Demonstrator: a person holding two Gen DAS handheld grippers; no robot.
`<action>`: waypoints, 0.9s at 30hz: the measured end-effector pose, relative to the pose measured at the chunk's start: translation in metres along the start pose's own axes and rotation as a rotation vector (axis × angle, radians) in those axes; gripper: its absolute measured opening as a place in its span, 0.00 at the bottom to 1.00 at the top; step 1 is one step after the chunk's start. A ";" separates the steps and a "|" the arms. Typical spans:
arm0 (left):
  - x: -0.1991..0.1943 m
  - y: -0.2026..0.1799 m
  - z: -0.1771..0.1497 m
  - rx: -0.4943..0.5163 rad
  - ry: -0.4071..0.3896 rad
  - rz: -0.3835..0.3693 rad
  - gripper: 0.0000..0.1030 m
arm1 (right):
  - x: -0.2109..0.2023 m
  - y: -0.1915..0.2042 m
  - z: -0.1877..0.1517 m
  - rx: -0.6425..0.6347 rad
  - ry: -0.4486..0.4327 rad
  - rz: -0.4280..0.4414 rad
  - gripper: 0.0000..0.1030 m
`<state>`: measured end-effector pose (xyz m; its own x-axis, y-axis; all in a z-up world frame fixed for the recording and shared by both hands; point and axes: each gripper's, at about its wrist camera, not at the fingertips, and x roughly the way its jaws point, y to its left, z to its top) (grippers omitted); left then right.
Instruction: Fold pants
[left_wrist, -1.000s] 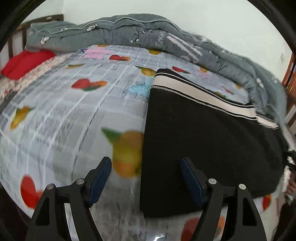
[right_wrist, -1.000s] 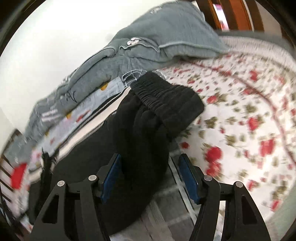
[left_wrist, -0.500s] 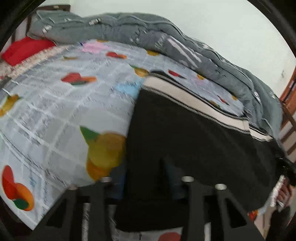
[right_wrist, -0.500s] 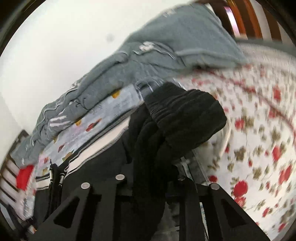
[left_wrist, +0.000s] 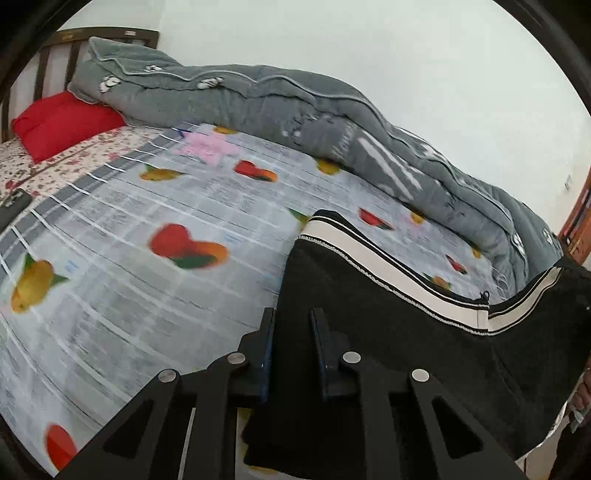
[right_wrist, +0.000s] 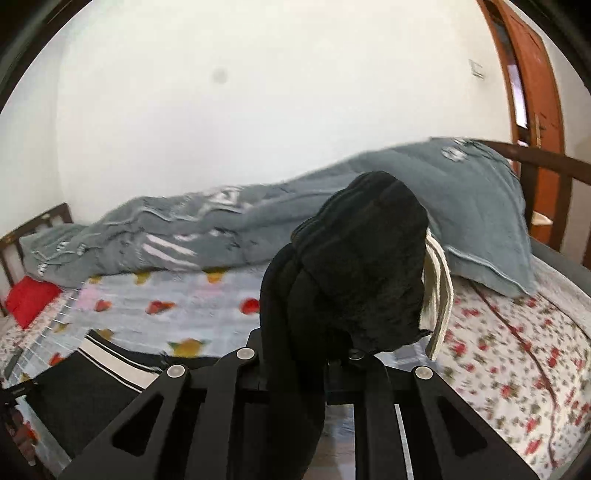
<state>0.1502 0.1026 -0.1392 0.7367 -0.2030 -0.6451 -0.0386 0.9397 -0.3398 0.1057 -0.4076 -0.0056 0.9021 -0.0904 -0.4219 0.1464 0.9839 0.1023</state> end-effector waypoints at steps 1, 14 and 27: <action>-0.001 0.011 0.004 -0.005 -0.006 0.010 0.17 | 0.000 0.007 0.002 -0.005 -0.002 0.018 0.15; 0.009 0.085 -0.008 -0.067 0.076 0.079 0.34 | 0.078 -0.038 -0.104 0.102 0.368 -0.028 0.23; -0.019 0.049 -0.013 0.023 0.016 0.062 0.63 | -0.007 -0.029 -0.101 -0.046 0.289 -0.170 0.57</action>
<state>0.1254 0.1490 -0.1530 0.7226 -0.1480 -0.6752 -0.0686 0.9567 -0.2830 0.0539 -0.4197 -0.0964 0.7130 -0.2130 -0.6680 0.2605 0.9650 -0.0295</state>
